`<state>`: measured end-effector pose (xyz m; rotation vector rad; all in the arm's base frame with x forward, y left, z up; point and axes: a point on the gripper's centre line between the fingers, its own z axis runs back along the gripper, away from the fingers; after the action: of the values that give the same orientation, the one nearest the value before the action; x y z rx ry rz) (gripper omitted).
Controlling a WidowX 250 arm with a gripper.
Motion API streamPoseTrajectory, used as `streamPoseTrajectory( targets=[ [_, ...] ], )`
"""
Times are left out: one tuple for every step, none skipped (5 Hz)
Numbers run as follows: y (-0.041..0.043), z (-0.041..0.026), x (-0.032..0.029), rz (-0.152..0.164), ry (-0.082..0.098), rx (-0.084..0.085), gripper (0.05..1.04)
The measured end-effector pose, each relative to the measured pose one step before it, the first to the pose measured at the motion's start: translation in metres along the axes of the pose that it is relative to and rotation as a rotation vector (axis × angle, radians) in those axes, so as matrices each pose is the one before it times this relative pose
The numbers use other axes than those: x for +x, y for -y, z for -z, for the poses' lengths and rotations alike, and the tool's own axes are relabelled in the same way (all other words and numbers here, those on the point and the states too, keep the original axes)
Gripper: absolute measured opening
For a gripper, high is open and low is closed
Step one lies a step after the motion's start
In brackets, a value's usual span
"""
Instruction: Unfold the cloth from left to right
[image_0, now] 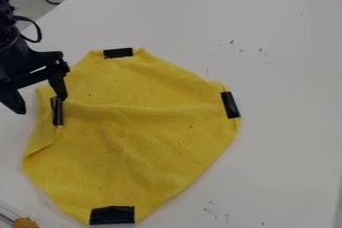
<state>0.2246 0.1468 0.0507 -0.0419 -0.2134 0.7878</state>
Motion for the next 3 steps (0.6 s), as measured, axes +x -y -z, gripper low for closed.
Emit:
streamPoseTrajectory(
  targets=[
    [0.01400,0.01670,-0.00307,0.0455,-0.0191,0.0097,1.001],
    [0.00303,0.01552,-0.00323,0.0005,-0.0092,-0.0160,0.996],
    [-0.00178,0.00440,0.00109,0.0081,0.0010,-0.0070,0.932]
  ],
)
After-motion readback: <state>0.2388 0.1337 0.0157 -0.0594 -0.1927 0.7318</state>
